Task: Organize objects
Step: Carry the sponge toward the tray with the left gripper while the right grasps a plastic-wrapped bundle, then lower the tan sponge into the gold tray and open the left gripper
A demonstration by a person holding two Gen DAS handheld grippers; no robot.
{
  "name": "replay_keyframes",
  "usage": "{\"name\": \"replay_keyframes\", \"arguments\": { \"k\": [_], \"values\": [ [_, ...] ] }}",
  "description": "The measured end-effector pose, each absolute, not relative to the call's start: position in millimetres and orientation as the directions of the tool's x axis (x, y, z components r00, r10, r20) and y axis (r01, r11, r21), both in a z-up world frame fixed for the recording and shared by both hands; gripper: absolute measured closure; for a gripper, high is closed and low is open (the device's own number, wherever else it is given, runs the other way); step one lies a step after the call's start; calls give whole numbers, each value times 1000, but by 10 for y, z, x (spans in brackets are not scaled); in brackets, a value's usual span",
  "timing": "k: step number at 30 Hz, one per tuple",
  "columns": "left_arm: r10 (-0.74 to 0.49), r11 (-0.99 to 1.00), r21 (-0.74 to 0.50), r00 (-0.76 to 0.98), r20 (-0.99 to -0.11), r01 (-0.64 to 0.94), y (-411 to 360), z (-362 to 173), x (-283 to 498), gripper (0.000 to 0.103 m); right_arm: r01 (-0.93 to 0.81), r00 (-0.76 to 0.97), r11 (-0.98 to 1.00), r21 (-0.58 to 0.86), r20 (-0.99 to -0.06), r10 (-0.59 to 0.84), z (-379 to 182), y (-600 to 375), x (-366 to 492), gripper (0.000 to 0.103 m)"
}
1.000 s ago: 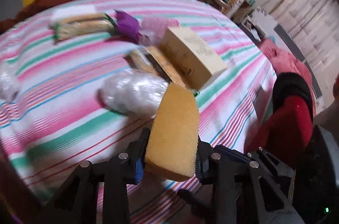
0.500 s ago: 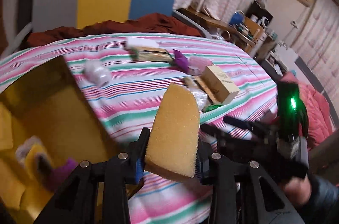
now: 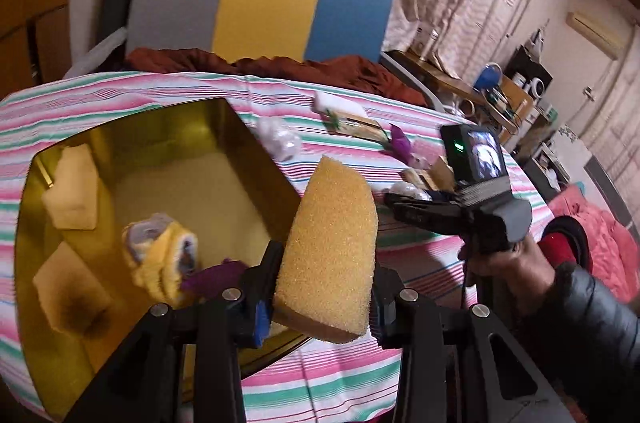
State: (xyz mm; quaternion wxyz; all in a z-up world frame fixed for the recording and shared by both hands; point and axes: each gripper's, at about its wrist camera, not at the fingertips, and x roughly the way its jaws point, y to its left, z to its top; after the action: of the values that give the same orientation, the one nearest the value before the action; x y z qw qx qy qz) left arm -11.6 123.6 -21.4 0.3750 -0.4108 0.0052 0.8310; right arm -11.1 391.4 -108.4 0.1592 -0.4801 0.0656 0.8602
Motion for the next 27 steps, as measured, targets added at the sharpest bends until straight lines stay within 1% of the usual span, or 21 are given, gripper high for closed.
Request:
{"name": "replay_keyframes", "arguments": {
  "k": [3,5,8,11,13,15,19,21,22,27],
  "values": [
    [603,-745,-304,-406,-686,-593,1130,-240,-141,65,-318,-528,-948,-25,-826,199,-1095,3871,-29,68],
    [585,-770,-305,-428,-689,-560,1053,-262,-176,65,-302,-552,-952,-56,-803,223,-1112,3808,12,69],
    [559,-802,-306,-466,-686,-513,918,-260,-194,65,-302,-581,-951,-64,-779,236,-1122,3733,38,69],
    [539,-825,-308,-496,-681,-475,768,-232,-208,65,-263,-613,-964,-43,-764,202,-1094,3616,68,69],
    [518,-841,-294,-518,-681,-454,669,-204,-208,65,-204,-630,-977,-63,-755,180,-1099,3448,42,69],
    [501,-854,-288,-535,-681,-433,563,-193,-211,65,-184,-635,-976,-118,-744,210,-1116,3306,13,69],
    [442,-892,-271,-568,-694,-363,389,-192,-247,65,-198,-636,-979,-56,-753,172,-1127,3372,10,69],
    [402,-912,-251,-589,-701,-325,337,-185,-266,65,-201,-637,-978,-56,-751,174,-1130,3372,5,69],
    [364,-928,-223,-600,-712,-298,324,-186,-283,65,-202,-638,-978,-62,-749,179,-1128,3362,20,69],
    [285,-956,-168,-619,-731,-242,296,-199,-300,65,-204,-642,-976,-70,-744,187,-1133,3340,40,69]
  ]
}}
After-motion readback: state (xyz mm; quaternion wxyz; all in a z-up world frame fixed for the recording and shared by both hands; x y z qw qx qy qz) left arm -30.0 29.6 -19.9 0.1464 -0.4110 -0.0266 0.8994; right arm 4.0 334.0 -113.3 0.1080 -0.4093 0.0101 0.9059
